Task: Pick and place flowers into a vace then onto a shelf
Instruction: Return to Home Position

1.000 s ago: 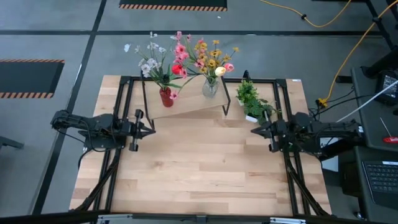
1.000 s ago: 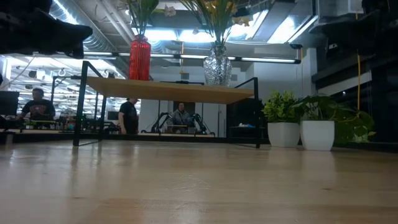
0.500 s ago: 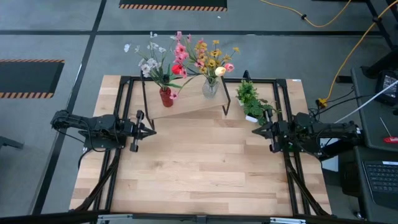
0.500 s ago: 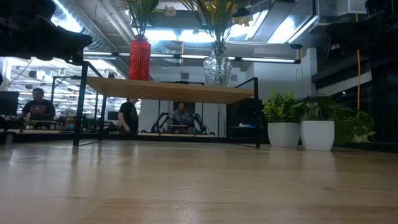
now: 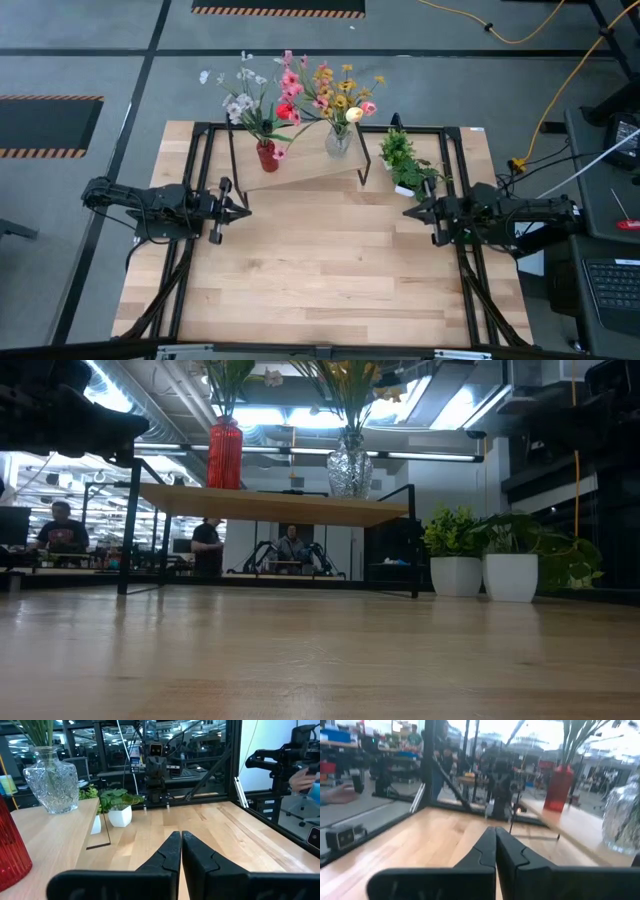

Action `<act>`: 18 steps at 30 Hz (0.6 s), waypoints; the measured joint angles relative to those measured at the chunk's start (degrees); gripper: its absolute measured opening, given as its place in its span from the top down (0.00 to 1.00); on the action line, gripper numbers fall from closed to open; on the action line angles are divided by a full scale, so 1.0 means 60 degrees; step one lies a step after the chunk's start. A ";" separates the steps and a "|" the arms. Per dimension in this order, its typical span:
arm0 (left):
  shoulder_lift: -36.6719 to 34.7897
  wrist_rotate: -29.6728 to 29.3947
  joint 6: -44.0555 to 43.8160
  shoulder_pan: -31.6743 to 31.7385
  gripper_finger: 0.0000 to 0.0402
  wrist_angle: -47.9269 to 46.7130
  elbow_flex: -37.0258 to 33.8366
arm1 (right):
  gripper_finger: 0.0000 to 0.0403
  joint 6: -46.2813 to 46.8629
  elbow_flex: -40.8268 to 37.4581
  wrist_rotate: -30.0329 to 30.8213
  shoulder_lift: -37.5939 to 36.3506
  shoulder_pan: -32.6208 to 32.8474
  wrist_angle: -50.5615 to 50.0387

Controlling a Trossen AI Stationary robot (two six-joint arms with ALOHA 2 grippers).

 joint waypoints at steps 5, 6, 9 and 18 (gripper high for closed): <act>0.0000 0.0003 0.0004 0.0000 0.98 0.0000 0.0000 | 0.97 -0.0125 0.0000 0.0000 0.0015 0.0000 -0.0054; 0.0004 0.0003 0.0004 0.0000 0.98 0.0004 0.0000 | 0.96 -0.0182 0.0000 0.0004 0.0015 0.0004 -0.0049; 0.0004 0.0003 0.0004 0.0000 0.98 0.0004 0.0000 | 0.95 -0.0219 0.0000 0.0007 0.0018 0.0000 -0.0068; 0.0004 0.0003 0.0007 0.0000 0.97 0.0004 0.0000 | 0.94 -0.0218 0.0000 0.0011 0.0018 0.0000 -0.0075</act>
